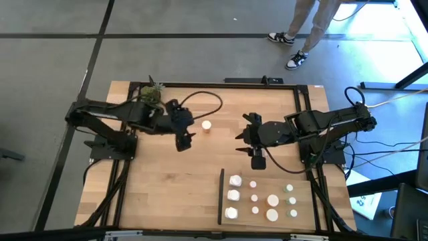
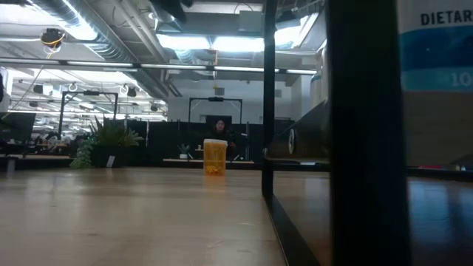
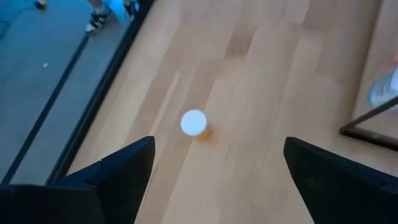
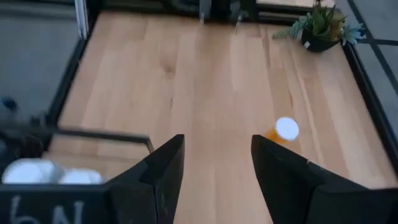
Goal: Pick and place medicine bottles onto shelf by color
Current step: Put the orange pill bottle on the shelf
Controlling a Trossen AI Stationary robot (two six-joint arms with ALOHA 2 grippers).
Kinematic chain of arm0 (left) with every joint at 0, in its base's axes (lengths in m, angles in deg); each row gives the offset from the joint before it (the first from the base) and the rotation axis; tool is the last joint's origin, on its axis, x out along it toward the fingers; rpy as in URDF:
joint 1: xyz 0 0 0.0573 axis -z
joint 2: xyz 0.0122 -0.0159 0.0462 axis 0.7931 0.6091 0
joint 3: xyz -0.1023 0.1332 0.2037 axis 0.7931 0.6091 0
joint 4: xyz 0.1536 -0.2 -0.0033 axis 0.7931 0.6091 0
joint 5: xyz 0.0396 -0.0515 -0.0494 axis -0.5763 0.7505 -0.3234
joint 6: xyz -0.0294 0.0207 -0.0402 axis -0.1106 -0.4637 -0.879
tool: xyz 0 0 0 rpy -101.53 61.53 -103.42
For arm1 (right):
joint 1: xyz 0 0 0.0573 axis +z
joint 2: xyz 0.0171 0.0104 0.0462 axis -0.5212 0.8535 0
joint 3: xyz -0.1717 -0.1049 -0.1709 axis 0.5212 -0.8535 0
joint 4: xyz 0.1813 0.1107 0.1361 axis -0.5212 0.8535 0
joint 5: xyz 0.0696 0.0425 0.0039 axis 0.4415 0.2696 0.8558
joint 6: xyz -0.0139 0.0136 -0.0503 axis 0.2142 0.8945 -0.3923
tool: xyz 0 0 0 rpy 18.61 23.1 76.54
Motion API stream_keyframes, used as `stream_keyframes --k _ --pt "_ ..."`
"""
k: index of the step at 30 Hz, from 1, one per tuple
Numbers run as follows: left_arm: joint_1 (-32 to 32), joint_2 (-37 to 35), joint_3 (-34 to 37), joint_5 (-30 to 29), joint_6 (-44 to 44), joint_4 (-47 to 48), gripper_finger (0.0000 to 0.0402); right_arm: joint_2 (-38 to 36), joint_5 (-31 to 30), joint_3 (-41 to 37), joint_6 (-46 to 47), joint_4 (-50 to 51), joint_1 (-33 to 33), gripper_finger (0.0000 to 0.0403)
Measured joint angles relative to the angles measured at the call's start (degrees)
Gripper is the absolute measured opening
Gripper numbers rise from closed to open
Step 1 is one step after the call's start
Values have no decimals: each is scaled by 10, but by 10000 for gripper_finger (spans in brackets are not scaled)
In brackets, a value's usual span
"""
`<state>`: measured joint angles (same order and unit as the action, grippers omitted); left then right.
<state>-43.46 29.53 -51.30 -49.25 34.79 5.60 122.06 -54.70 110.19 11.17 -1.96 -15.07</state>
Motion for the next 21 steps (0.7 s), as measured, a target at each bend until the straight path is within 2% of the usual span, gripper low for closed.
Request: stream_keyframes --k 7,12,21 --pt "42 -23 -1 -44 -76 34 351 3 7 0 60 -14 -23 188" --pt "64 -32 -1 -69 -111 68 351 3 77 0 50 -15 -66 188" --pt "92 -34 -1 -101 -166 124 350 25 143 19 5 -15 -154 188"
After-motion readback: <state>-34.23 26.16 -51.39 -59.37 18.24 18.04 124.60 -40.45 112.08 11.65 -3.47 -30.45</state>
